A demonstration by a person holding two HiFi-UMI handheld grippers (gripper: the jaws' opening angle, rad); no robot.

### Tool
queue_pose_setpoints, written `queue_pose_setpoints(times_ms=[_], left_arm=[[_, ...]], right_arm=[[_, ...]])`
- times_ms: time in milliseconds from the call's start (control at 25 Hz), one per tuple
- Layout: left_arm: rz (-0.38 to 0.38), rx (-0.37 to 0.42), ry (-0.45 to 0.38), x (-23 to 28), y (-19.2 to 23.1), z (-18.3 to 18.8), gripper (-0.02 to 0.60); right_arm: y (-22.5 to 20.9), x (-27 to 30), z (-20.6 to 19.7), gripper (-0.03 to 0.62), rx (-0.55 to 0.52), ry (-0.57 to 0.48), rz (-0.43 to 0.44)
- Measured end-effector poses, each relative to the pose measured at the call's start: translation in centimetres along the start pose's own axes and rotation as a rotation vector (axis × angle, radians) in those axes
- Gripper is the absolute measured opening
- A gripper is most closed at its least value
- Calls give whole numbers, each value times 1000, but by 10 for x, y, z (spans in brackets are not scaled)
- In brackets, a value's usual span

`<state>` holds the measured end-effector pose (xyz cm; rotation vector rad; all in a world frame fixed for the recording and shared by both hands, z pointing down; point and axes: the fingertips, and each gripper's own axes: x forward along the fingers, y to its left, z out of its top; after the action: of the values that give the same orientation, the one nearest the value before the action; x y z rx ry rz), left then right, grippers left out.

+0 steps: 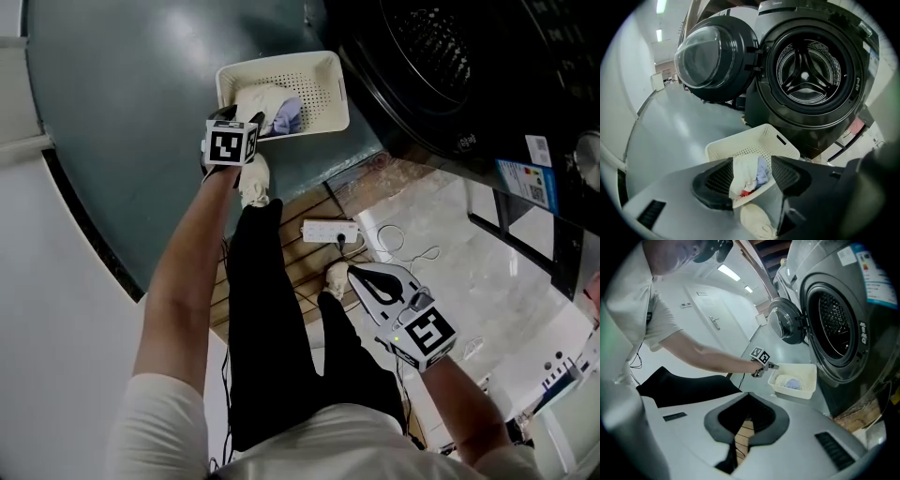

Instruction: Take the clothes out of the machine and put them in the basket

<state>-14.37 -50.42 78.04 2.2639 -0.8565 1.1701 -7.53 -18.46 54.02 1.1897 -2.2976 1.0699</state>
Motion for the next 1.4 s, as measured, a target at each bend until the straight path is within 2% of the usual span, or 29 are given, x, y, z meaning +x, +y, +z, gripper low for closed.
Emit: queue_pose_setpoints(times_ms=[200, 320, 840, 1040, 1400], left_arm=[[16, 3, -29, -57, -25, 4, 252], [20, 33, -52, -96, -43, 11, 250], [-24, 129, -192, -287, -144, 32, 230], [-79, 171, -279, -366, -202, 41, 209], [-208, 188, -422, -495, -308, 43, 134]], right_arm=[[28, -41, -2, 3, -35, -42, -7], [39, -67, -3, 3, -56, -71, -15], [82, -182, 16, 3, -170, -183, -59], [106, -215, 18, 3, -207, -209, -46], [133, -271, 28, 3, -257, -282, -56]])
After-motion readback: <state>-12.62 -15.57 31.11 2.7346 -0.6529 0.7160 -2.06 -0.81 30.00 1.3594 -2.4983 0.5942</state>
